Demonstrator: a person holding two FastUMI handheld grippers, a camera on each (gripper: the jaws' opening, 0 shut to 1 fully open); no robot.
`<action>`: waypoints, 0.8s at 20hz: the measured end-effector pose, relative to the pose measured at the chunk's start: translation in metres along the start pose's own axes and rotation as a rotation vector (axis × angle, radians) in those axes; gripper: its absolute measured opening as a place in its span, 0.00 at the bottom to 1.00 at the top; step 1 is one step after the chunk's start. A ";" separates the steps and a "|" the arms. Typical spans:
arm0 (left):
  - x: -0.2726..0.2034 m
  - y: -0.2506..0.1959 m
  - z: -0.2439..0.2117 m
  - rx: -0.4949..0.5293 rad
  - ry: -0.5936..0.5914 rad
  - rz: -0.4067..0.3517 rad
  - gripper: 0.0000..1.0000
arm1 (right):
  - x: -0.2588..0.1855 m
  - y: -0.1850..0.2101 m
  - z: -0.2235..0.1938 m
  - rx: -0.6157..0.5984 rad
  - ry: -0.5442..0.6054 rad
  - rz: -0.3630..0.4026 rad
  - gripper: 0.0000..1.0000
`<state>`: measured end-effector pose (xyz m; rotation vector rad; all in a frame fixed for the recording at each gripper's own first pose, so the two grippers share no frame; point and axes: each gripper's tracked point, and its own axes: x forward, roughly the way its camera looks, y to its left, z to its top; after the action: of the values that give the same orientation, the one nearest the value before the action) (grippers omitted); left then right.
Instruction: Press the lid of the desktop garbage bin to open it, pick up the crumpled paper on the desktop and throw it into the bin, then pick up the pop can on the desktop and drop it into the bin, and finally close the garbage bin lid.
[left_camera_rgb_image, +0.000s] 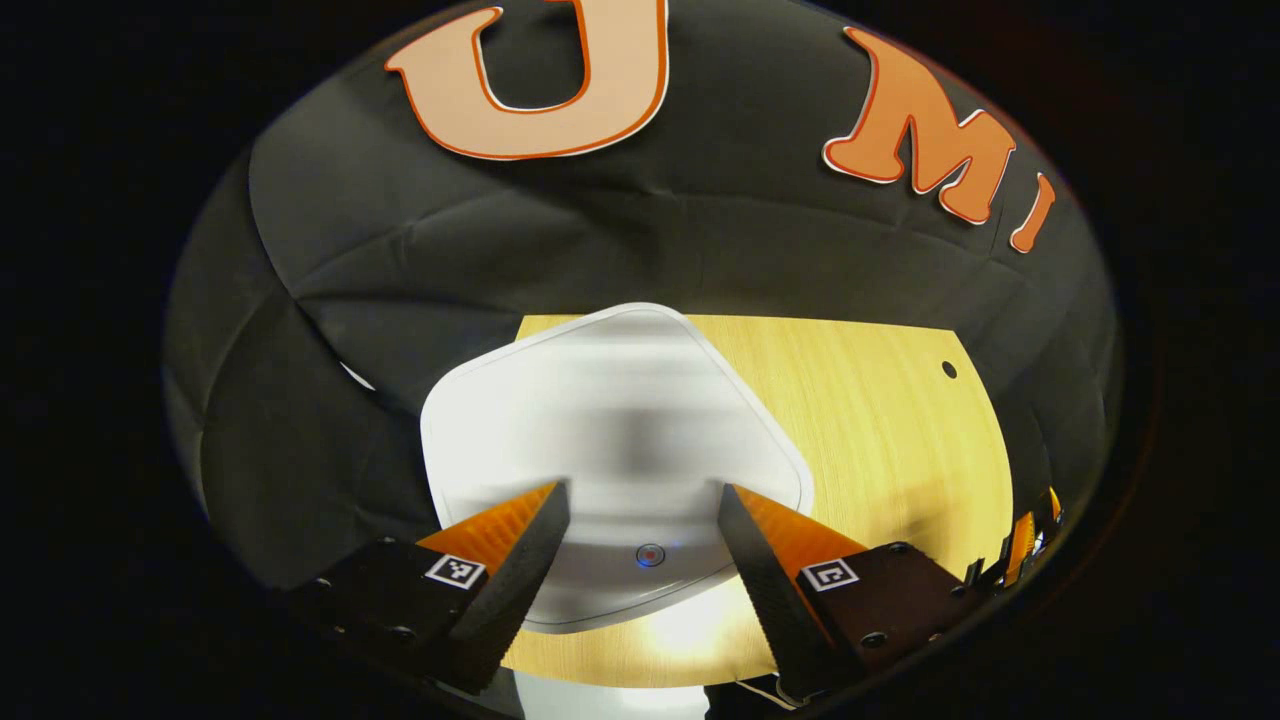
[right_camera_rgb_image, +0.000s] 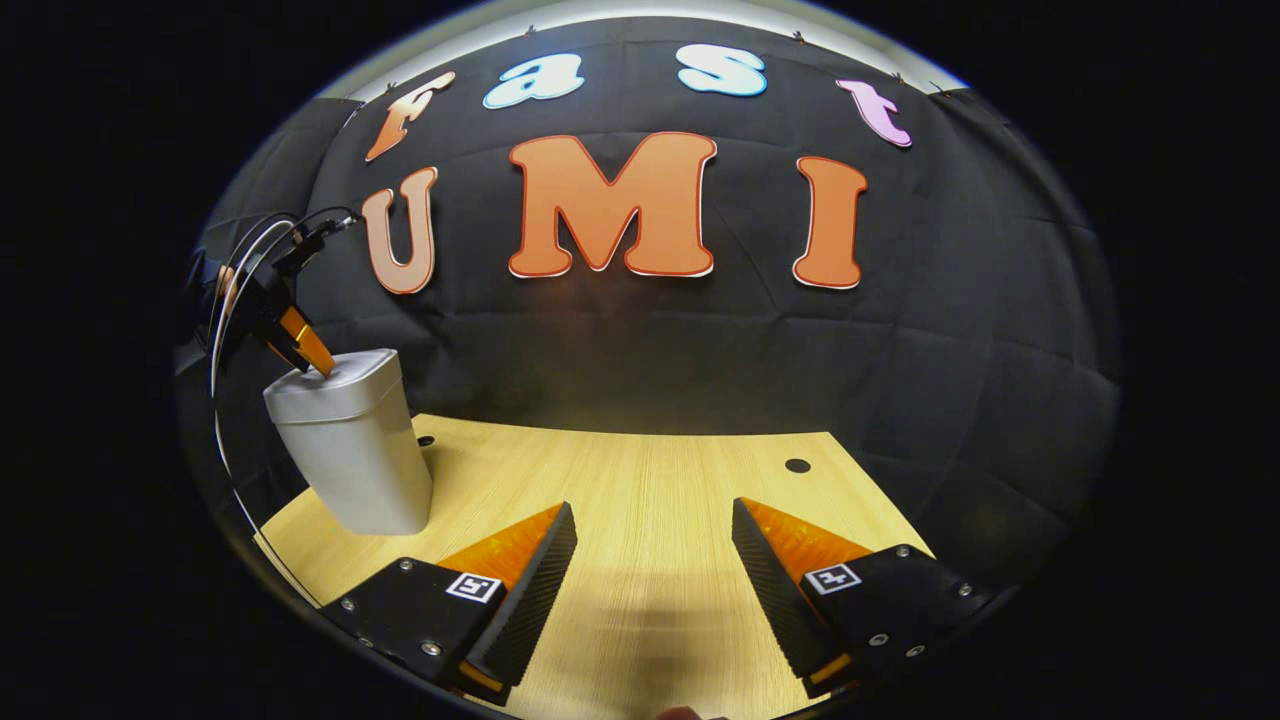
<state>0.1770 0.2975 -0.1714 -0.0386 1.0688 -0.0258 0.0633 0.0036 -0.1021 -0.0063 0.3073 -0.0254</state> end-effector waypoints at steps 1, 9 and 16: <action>-0.001 0.000 -0.001 -0.007 0.009 0.009 0.98 | 0.000 0.000 0.002 -0.001 -0.003 0.005 0.94; -0.038 0.011 0.029 0.018 -0.121 0.124 0.98 | -0.006 -0.012 0.000 -0.007 -0.001 0.005 0.94; -0.137 -0.039 0.056 0.073 -0.385 0.132 0.97 | -0.005 -0.003 0.010 -0.024 -0.014 0.062 0.94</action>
<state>0.1599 0.2650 -0.0230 0.0898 0.6831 0.0598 0.0619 0.0005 -0.0912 -0.0213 0.2933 0.0396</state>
